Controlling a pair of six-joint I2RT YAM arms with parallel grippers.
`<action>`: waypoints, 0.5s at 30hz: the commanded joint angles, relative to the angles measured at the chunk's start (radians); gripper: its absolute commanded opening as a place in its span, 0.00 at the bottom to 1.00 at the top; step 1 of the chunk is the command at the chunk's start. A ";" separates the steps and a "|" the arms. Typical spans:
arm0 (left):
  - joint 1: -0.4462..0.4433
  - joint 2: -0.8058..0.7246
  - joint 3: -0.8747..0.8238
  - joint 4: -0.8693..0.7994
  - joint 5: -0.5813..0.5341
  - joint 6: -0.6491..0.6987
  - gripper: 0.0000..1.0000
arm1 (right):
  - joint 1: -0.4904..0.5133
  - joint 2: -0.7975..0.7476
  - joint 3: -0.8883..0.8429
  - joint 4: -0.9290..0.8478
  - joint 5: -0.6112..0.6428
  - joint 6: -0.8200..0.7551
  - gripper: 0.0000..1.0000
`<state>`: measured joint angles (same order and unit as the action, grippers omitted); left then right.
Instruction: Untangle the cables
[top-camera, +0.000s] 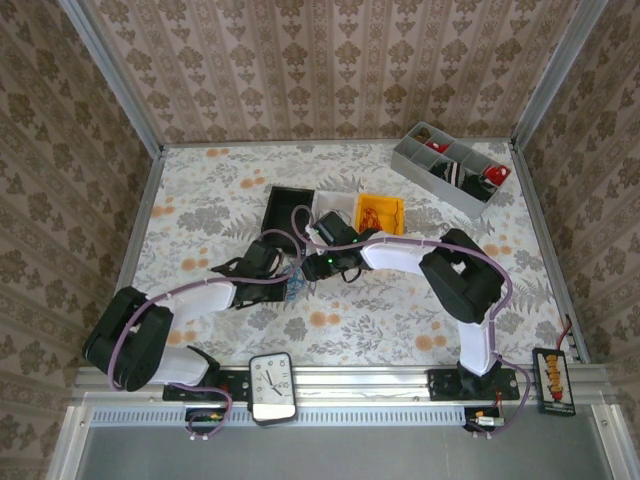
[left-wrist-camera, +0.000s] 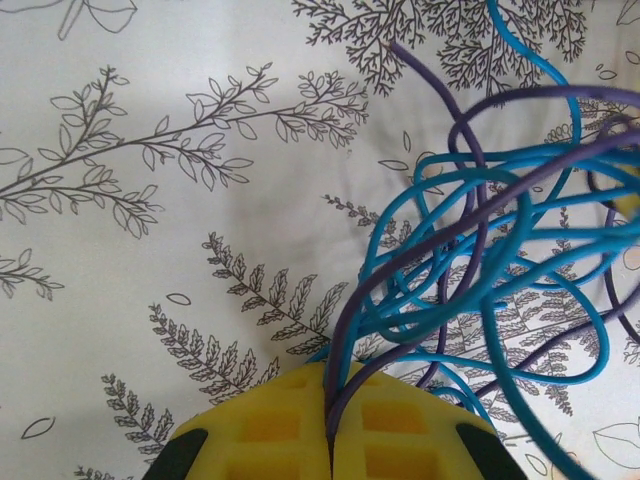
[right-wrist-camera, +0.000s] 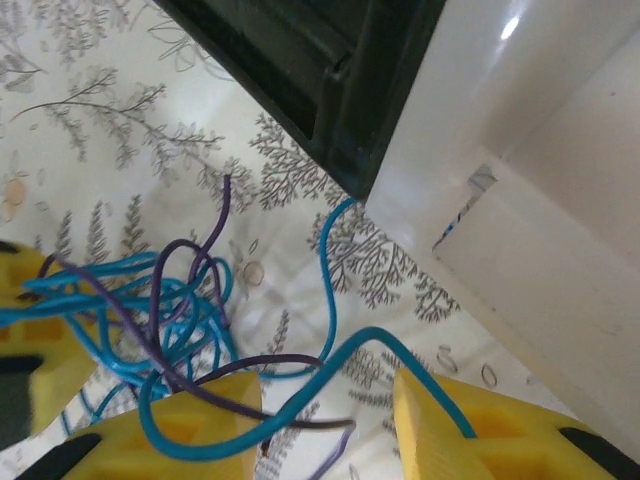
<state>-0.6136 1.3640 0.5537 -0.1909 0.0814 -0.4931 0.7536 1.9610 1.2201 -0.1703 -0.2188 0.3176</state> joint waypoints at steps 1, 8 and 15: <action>-0.002 0.016 0.017 -0.017 -0.003 -0.010 0.00 | 0.018 0.048 0.033 -0.061 0.080 -0.014 0.41; -0.003 0.009 0.008 -0.017 -0.006 -0.015 0.00 | 0.045 0.031 -0.007 -0.049 0.184 -0.033 0.14; -0.002 0.015 0.005 -0.019 -0.030 -0.025 0.00 | 0.014 -0.170 -0.146 -0.006 0.254 0.009 0.01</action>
<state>-0.6136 1.3670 0.5568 -0.1886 0.0788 -0.4973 0.7876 1.8977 1.1309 -0.1631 -0.0422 0.2962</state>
